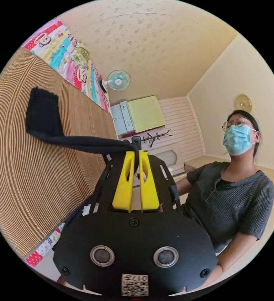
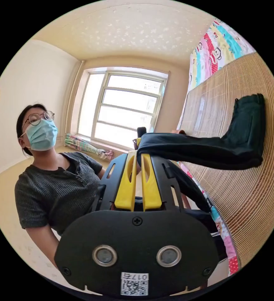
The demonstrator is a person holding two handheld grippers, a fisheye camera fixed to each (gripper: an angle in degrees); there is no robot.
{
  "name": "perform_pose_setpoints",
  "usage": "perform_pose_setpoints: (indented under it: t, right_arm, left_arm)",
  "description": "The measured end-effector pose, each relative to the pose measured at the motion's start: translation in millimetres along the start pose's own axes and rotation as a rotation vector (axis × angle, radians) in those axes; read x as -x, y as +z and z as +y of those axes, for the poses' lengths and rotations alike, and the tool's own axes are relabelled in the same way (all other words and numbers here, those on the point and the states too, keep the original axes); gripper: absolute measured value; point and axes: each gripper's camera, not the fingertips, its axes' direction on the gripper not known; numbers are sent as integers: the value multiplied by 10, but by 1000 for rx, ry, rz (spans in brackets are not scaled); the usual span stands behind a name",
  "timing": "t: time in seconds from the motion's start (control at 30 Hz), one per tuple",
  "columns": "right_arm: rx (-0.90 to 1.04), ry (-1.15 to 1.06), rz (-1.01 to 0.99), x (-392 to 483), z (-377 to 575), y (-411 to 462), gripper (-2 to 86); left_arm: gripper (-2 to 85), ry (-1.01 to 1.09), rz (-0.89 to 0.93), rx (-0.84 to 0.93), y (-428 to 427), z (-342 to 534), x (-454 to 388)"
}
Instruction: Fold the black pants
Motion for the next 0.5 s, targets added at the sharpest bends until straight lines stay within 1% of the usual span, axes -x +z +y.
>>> perform_pose_setpoints:
  t: [0.03,0.1,0.13,0.2,0.23,0.3,0.37,0.43,0.5]
  right_arm:
    - [3,-51,1,320,37,31,20]
    - [5,-136,-9,783,73,66,19]
    - [13,-200,-24,1072,82,89,19]
    - [26,-296,-58,1467,82,126,19]
    - [39,-345,-69,1691,74,155,19]
    - [56,-381,-34,1949,47,180,18]
    - [48,-367,97,2083,-43,150,18]
    - [53,-334,206,2000,-182,115,18]
    - [62,-302,273,1782,-369,80,18]
  left_arm:
    - [8,27,-8,3,21,37,-186]
    - [7,152,-42,27,120,135,-918]
    - [7,184,-45,32,147,151,-1091]
    - [7,298,-3,38,243,189,-1690]
    - [7,321,17,40,267,191,-1817]
    - [8,410,36,50,374,183,-2245]
    - [10,419,-9,55,461,128,-2413]
    - [11,366,-86,59,567,5,-2413]
    - [15,305,-235,60,738,-218,-2200]
